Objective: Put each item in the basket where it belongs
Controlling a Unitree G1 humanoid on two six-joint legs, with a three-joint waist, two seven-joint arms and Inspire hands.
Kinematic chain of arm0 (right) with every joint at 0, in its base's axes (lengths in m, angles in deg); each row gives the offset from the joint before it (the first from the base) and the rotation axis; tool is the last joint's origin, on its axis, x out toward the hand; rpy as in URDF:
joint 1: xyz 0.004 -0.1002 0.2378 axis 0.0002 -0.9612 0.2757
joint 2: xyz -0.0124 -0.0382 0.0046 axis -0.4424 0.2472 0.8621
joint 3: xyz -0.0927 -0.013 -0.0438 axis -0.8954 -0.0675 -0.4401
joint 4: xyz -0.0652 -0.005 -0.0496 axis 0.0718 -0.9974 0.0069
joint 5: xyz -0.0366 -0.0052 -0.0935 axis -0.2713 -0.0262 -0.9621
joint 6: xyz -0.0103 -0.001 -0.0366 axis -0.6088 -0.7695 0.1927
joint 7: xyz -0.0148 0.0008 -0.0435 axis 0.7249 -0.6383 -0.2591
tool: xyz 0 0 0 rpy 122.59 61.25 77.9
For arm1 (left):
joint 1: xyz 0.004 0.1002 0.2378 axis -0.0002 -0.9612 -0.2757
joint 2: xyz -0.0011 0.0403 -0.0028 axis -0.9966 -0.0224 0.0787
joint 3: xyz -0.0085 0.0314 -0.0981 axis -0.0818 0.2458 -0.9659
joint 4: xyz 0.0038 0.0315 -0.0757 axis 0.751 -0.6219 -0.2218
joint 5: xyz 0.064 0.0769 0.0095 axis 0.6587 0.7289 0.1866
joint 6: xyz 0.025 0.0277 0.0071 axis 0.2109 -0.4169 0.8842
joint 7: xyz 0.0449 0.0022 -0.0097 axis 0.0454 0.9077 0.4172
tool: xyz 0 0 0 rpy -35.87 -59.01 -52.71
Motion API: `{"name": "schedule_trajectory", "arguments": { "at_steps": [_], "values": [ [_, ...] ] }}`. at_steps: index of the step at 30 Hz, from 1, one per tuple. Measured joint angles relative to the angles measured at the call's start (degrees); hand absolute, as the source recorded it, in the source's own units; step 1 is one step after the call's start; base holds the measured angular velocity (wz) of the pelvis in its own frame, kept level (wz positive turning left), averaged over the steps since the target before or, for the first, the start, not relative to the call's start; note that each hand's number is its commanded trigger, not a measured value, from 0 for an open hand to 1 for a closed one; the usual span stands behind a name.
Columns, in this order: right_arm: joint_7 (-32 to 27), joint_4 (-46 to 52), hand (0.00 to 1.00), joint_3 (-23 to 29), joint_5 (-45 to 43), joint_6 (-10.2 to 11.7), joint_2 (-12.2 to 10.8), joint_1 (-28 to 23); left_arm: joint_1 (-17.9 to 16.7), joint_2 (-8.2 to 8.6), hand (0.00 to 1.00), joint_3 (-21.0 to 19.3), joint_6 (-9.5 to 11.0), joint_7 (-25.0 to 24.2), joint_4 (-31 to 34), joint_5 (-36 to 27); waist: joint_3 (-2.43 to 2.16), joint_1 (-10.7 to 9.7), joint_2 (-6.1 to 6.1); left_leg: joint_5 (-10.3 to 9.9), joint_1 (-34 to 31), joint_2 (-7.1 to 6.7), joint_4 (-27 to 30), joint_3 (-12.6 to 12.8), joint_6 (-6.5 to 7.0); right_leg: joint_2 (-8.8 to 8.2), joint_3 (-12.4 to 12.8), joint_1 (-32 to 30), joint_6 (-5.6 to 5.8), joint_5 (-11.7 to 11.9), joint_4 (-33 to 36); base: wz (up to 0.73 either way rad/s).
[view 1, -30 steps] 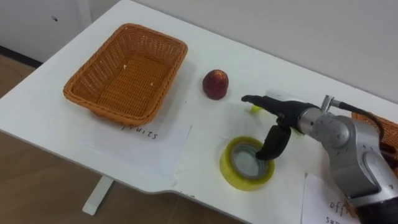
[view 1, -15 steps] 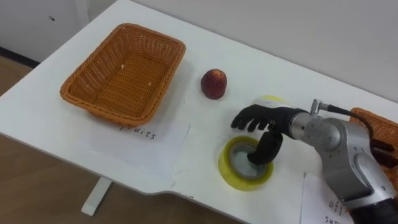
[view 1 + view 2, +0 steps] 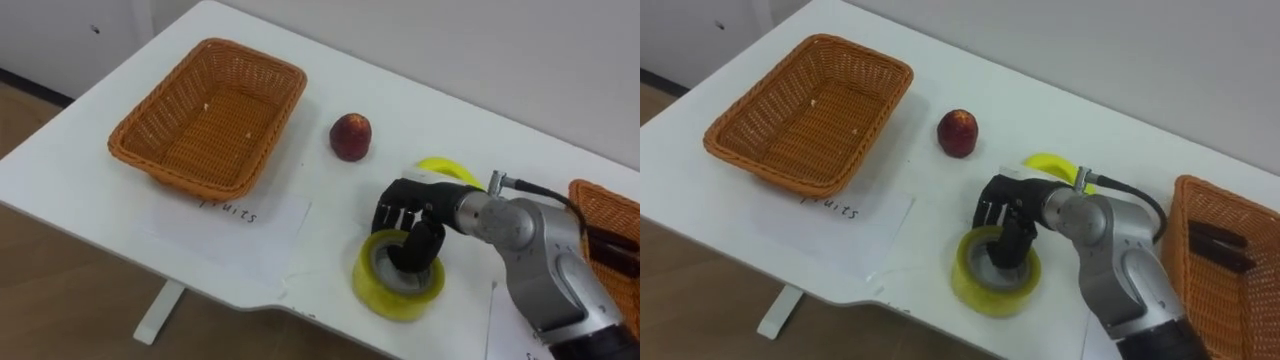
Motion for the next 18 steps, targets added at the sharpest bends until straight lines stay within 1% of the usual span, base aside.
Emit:
{"name": "schedule_trajectory", "arguments": {
  "at_steps": [9, 12, 14, 16, 18],
  "values": [
    [-0.65, 0.43, 1.00, 1.60, 0.01, 0.27, -0.75, -1.24, -0.11, 0.29, 0.00, -0.01, 0.00, 0.55, 0.22, 0.05, -0.04, -0.23, 0.27, 0.01, 0.16, -0.01, 0.03, 0.01, 0.00, 0.00, 0.11, -0.08, 0.00, 0.00, -0.01, 0.00],
    [-0.73, 0.43, 1.00, 2.01, 0.17, 1.17, -0.73, -1.35, -0.13, 0.34, 0.00, -0.12, 0.03, 1.35, 0.21, 0.05, -0.04, -0.29, 0.38, 0.01, 0.14, 0.00, -0.02, -0.01, 0.00, 0.00, 0.11, -0.09, 0.00, 0.00, -0.01, 0.00],
    [-0.77, 0.42, 1.00, 2.61, 0.93, 1.35, -0.73, -1.48, -0.13, 0.41, 0.00, -0.26, 0.03, 1.42, 0.22, 0.09, -0.10, -0.28, 0.56, 0.01, 0.17, -0.03, -0.09, -0.04, 0.00, -0.01, 0.15, -0.10, 0.00, 0.00, -0.01, 0.00],
    [-1.03, 0.44, 1.00, 4.01, 1.97, 2.07, -0.72, -2.31, -0.16, 0.50, 0.00, -0.98, 0.07, 2.18, 0.22, 0.10, -0.15, -0.30, 0.62, 0.02, 0.19, -0.03, -0.11, -0.12, -0.01, -0.01, 0.15, -0.08, 0.00, 0.00, -0.01, 0.00],
    [-1.42, 0.43, 1.00, 4.54, 3.51, 2.35, -0.59, -2.66, -0.29, 0.46, 0.00, -1.48, 0.08, 2.60, 0.34, -0.11, -0.16, -0.59, 0.64, 0.03, 0.20, -0.02, -0.03, -0.18, -0.02, -0.01, 0.22, -0.03, 0.00, 0.00, -0.01, 0.02]
  ]
}}
